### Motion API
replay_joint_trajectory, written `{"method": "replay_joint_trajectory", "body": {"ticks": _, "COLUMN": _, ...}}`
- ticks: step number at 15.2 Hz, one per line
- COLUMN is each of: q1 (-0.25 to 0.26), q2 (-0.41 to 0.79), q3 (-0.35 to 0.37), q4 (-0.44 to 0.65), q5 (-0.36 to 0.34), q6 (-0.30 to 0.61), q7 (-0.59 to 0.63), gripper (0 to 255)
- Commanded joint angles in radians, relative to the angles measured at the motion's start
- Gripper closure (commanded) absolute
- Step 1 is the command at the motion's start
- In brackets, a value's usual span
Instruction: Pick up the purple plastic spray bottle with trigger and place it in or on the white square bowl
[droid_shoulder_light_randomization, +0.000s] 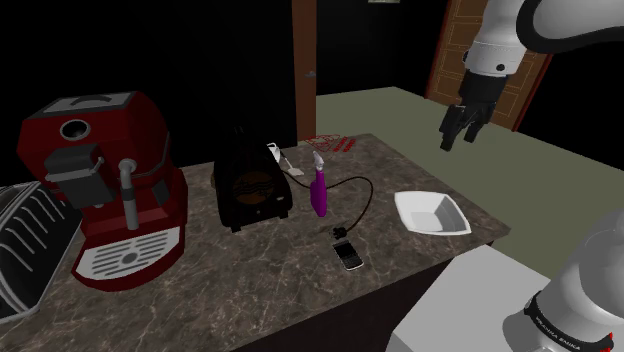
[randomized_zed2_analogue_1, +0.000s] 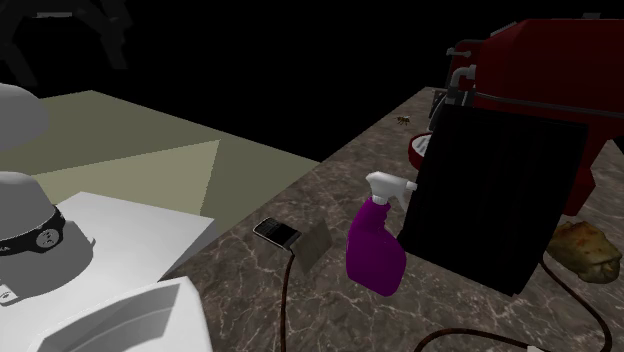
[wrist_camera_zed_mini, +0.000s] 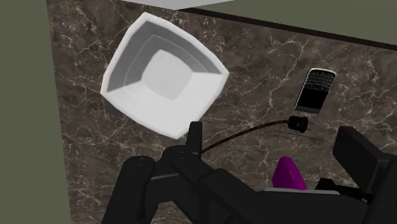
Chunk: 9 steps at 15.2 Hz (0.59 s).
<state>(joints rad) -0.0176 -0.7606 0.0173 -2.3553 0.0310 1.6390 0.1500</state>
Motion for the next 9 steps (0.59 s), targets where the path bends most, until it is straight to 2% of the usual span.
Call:
{"method": "replay_joint_trajectory", "body": {"ticks": 1, "q1": 0.000, "q2": 0.000, "q3": 0.000, "q4": 0.000, "q5": 0.000, "q6": 0.000, "q7": 0.000, "gripper": 0}}
{"method": "replay_joint_trajectory", "body": {"ticks": 9, "q1": 0.003, "q2": 0.306, "q3": 0.075, "q4": 0.147, "q5": 0.021, "q6": 0.144, "q7": 0.109, "gripper": 0}}
